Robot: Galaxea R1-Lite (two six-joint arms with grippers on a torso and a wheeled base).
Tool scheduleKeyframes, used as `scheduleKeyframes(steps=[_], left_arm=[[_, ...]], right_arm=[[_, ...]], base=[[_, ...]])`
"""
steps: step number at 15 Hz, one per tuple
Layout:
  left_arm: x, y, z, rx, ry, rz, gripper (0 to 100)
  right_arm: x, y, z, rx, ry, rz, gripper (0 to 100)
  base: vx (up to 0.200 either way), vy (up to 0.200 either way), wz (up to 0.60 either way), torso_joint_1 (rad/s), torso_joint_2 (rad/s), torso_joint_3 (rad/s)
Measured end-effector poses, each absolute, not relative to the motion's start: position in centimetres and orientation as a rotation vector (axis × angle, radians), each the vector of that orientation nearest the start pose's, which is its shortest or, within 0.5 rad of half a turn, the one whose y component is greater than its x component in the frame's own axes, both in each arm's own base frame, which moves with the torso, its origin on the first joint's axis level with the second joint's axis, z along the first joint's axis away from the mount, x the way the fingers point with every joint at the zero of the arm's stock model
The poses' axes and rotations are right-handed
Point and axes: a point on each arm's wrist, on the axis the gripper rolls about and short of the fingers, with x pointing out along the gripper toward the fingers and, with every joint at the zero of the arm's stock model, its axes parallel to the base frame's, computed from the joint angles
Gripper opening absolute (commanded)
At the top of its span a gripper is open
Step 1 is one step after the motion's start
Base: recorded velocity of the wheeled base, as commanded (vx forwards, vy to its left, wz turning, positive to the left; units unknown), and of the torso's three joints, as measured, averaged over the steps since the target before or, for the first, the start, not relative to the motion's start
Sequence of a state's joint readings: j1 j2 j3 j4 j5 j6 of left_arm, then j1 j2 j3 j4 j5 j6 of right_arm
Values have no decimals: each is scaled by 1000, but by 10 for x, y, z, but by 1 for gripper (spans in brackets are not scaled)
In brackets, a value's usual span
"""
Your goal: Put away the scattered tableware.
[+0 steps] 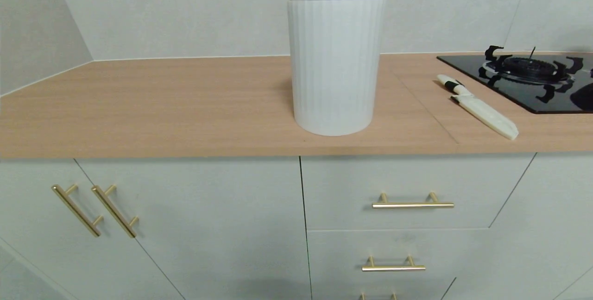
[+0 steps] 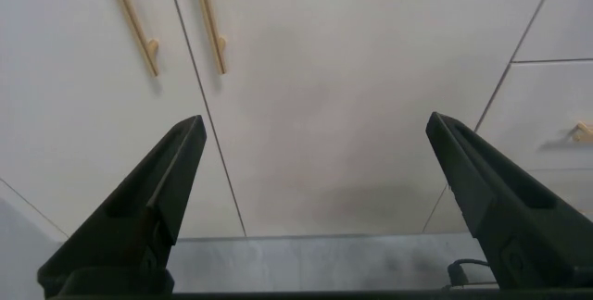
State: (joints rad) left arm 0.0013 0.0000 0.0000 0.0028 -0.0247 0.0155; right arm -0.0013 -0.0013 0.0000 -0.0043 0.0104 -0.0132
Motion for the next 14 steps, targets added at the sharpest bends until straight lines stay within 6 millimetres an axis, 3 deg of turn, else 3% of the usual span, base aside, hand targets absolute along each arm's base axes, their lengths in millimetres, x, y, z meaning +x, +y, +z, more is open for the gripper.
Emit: scheduleKeyframes(steps=[14], left_arm=[[-23,-1,75,15,3,-23,100]], right_arm=[[-23,0,76,-13,-6,8,100]], base=[[0,0,0,185,-479,-287]])
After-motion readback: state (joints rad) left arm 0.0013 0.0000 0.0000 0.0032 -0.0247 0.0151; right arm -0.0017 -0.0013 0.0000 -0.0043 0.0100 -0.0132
